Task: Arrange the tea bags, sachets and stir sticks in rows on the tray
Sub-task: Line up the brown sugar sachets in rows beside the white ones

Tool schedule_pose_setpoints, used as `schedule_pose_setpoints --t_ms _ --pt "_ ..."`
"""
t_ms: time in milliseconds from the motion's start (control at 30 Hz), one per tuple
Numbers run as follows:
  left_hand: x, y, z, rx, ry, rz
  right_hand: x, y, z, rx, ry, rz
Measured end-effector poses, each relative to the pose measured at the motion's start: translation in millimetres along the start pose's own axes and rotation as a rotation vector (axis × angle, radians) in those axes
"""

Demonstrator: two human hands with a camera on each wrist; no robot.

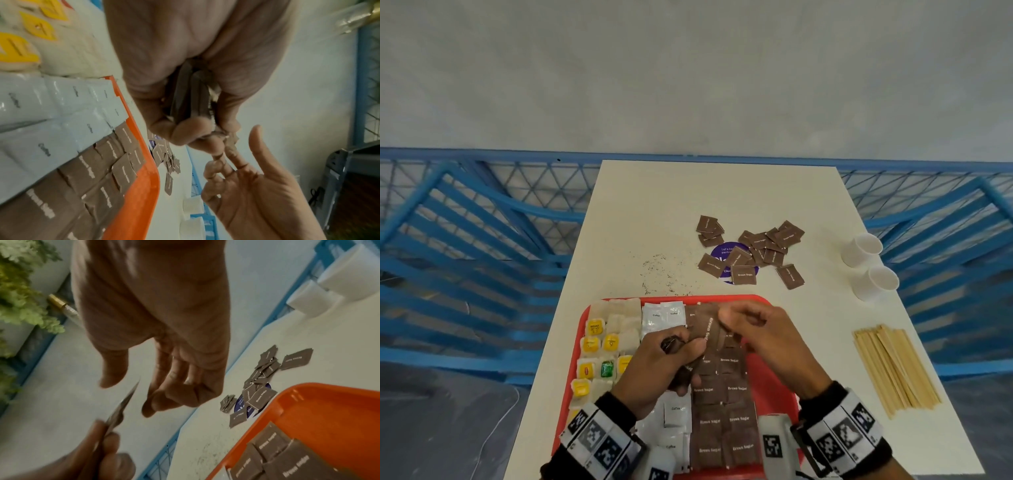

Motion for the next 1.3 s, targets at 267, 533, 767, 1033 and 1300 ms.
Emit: schedule_pose_setpoints --t_ms 267,533,767,1033,1300 --pt "-1.0 3.9 2.0 -0.009 0.096 -0.007 11.4 -5.6 19.9 -0.031 -0.313 -0.195" --pt "-7.2 17.1 0.7 0.018 -0.006 0.044 7.1 -1.2 21.7 -0.088 -0.429 -0.104" --pt "-12.9 19.3 -10.9 -0.011 -0.075 0.093 9.6 -2.4 3.6 -0.424 -0.658 0.039" --pt "-8.3 25.5 -43.7 -0.187 -0.422 0.171 14.3 4.2 61.6 0.054 -0.086 -0.015" --pt "-46.2 16.0 -72.7 -0.258 -0.276 0.303 -31.3 67.8 121.6 0.253 -0.261 0.063"
Point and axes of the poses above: each hand's wrist, its own y-axis towards the middle knuckle, its own x-axis out of the palm, z = x × y, the point moved 9 cm from there along y, towards the middle knuckle, and after that the axes turned 7 degrees about -y, right-handed, at the moved point
